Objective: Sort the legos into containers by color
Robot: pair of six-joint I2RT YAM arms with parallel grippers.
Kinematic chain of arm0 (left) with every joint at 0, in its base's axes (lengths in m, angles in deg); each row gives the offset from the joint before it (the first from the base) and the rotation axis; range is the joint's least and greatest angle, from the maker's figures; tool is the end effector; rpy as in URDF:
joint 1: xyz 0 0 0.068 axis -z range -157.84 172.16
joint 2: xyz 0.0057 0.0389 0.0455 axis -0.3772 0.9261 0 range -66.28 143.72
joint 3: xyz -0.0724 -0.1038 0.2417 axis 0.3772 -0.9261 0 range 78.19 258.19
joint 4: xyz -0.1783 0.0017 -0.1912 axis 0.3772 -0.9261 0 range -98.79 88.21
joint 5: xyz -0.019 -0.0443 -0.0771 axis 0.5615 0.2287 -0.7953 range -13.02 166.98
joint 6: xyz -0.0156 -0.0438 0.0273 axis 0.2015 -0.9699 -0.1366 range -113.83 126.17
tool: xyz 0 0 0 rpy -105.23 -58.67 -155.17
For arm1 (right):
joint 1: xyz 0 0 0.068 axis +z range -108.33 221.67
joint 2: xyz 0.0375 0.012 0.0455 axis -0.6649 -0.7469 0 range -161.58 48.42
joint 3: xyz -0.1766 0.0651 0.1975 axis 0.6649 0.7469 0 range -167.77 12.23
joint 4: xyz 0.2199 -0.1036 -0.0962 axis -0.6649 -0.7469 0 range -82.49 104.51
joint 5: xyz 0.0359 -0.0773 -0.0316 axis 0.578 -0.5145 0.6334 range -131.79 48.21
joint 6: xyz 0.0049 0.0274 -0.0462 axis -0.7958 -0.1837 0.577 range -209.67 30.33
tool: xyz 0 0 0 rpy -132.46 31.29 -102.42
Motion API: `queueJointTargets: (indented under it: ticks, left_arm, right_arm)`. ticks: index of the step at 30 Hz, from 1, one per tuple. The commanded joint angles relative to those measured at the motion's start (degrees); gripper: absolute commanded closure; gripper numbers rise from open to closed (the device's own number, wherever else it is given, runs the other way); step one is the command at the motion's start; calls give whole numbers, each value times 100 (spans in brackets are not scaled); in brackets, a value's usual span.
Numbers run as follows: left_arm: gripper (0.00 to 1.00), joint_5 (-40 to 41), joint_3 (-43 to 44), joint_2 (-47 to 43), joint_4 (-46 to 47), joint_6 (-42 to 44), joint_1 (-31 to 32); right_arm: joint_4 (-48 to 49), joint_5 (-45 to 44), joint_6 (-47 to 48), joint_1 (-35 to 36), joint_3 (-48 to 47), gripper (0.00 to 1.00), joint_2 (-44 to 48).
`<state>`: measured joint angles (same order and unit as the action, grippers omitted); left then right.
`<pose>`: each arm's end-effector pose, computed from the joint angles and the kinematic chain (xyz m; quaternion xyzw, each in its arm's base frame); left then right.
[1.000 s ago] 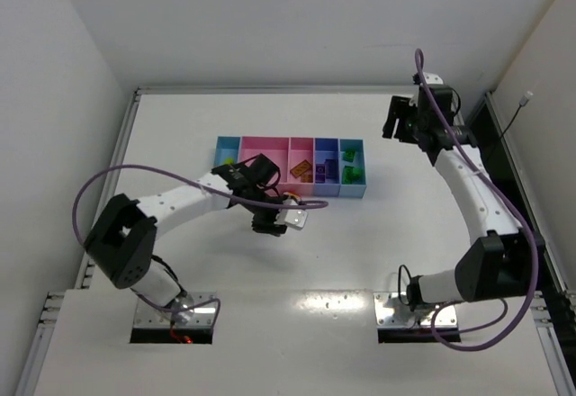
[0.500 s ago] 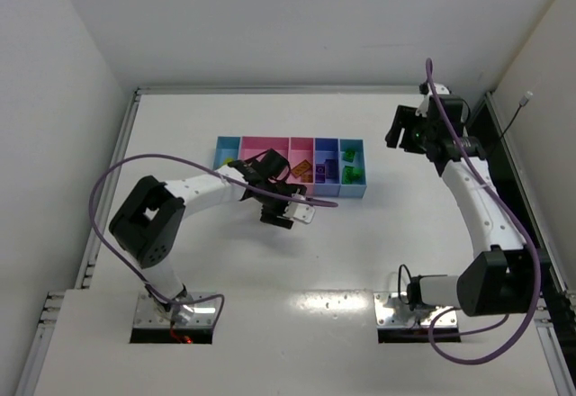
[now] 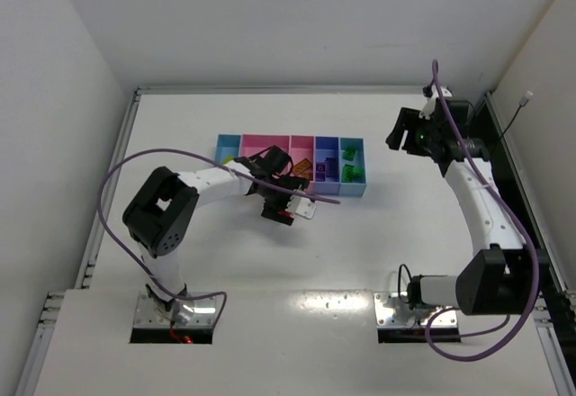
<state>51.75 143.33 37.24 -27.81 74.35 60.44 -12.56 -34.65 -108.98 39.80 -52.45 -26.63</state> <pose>0.2708 -0.2330 0.1693 0.7912 0.5309 -0.1500 0.2638 0.2905 -0.0050 0.3171 0.1375 0.8847 0.1221 0.4284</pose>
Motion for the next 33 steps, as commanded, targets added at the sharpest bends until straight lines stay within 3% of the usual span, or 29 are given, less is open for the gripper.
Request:
queueJointTargets:
  ticks: [1, 18, 25, 26, 30, 33]
  left_arm:
    - [14, -52, 262, 123, 167, 266, -163]
    - [13, -69, 367, 309, -96, 573, -163]
    - [27, -307, 69, 142, -439, 451, -163]
    - [34, -307, -27, 63, -491, 450, -111]
    - [44, -430, -493, -455, -492, 337, -58]
    - [45, -631, -687, -1017, -492, 99, -58]
  right_arm:
    - [149, 236, -29, -86, 61, 32, 43]
    - [202, 499, -82, -244, 176, 32, -116]
    - [202, 561, -82, -297, 176, 32, -116]
    - [202, 561, -82, -297, 176, 32, -116]
    - [255, 613, -82, -297, 228, 32, -116]
    - [255, 614, -82, -297, 281, 32, -116]
